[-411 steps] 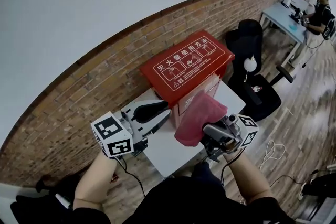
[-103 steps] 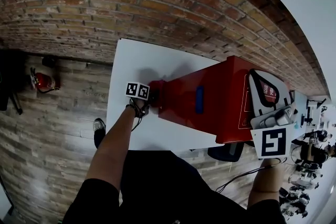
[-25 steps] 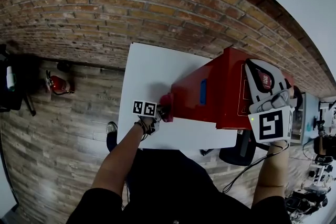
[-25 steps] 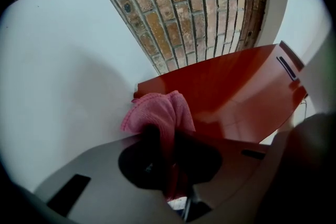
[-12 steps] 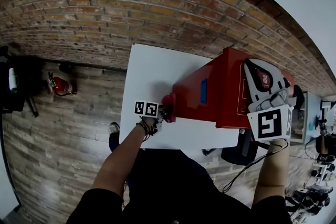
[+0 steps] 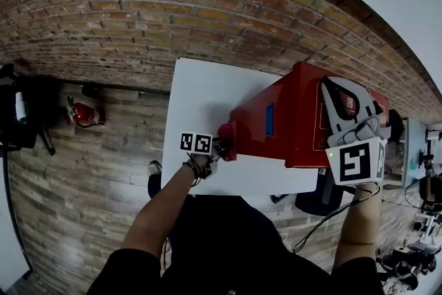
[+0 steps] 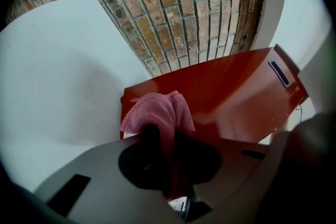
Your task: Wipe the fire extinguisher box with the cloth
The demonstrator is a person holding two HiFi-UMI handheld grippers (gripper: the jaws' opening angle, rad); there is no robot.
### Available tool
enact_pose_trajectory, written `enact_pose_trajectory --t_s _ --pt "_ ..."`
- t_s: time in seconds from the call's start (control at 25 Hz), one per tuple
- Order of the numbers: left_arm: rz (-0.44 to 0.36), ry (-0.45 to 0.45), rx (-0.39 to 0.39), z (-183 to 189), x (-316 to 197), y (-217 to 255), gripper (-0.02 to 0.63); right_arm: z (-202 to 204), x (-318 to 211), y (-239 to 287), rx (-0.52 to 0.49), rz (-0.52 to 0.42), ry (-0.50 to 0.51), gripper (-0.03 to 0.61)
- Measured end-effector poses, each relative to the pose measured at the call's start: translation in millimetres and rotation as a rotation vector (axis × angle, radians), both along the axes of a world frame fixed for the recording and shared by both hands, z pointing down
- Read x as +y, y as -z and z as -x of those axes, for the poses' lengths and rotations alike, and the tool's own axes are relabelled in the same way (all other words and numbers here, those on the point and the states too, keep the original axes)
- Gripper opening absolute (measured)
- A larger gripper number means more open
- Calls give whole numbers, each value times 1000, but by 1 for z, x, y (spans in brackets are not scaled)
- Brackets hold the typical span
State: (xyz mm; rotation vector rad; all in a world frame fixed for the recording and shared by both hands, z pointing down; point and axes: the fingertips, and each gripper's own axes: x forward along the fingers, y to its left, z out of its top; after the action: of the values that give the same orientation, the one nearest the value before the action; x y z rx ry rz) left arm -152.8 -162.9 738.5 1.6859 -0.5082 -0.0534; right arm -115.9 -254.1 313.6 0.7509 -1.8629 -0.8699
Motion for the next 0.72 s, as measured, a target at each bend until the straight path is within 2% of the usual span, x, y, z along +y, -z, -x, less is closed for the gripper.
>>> enact_pose_trajectory --t_s 0.72 --pt "-36 15 18 -1 3 57 75 -1 1 1 -2 -3 -10 18"
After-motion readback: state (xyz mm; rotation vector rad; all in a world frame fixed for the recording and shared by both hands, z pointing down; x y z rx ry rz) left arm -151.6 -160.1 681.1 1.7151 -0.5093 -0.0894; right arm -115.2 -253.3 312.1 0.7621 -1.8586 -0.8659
